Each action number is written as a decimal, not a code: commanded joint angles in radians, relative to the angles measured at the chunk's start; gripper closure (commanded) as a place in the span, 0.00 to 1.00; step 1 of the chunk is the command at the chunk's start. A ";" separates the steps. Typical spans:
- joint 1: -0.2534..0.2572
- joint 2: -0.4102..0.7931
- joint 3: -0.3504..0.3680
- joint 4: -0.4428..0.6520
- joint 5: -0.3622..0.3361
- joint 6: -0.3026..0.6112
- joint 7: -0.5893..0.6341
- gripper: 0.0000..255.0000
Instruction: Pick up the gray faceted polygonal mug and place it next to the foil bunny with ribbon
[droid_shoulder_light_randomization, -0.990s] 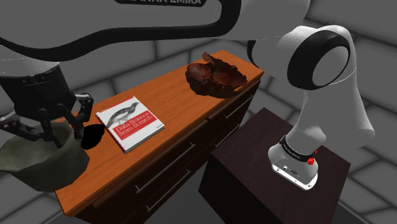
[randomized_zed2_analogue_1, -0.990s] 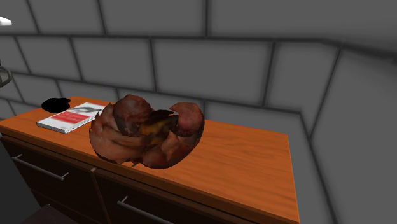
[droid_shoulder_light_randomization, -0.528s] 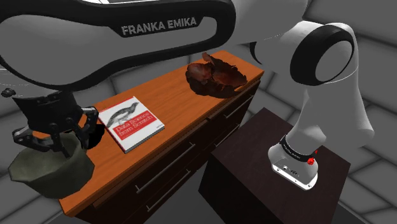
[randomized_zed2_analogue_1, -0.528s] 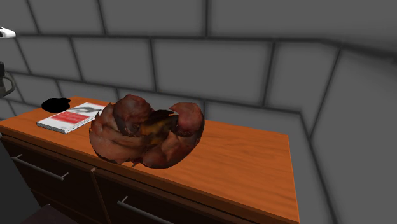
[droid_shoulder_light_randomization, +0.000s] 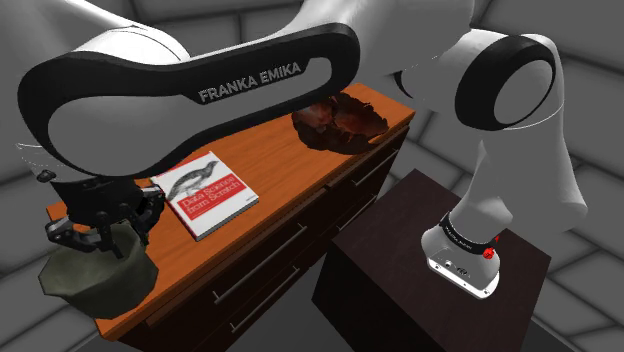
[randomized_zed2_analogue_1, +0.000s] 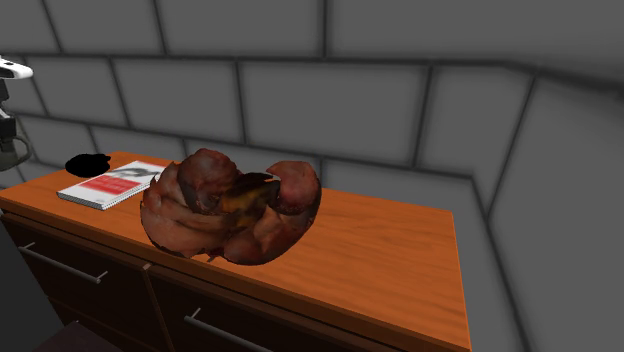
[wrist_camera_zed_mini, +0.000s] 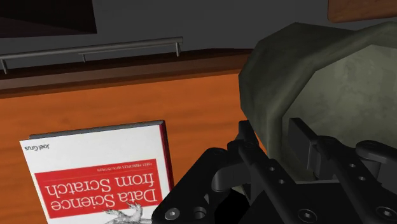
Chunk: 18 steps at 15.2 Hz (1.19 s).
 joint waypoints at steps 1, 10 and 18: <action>-0.003 0.001 -0.001 -0.026 0.000 0.028 -0.001 1.00; -0.010 0.023 -0.007 -0.112 -0.007 0.134 -0.003 1.00; -0.011 0.031 -0.008 -0.128 -0.010 0.157 -0.003 1.00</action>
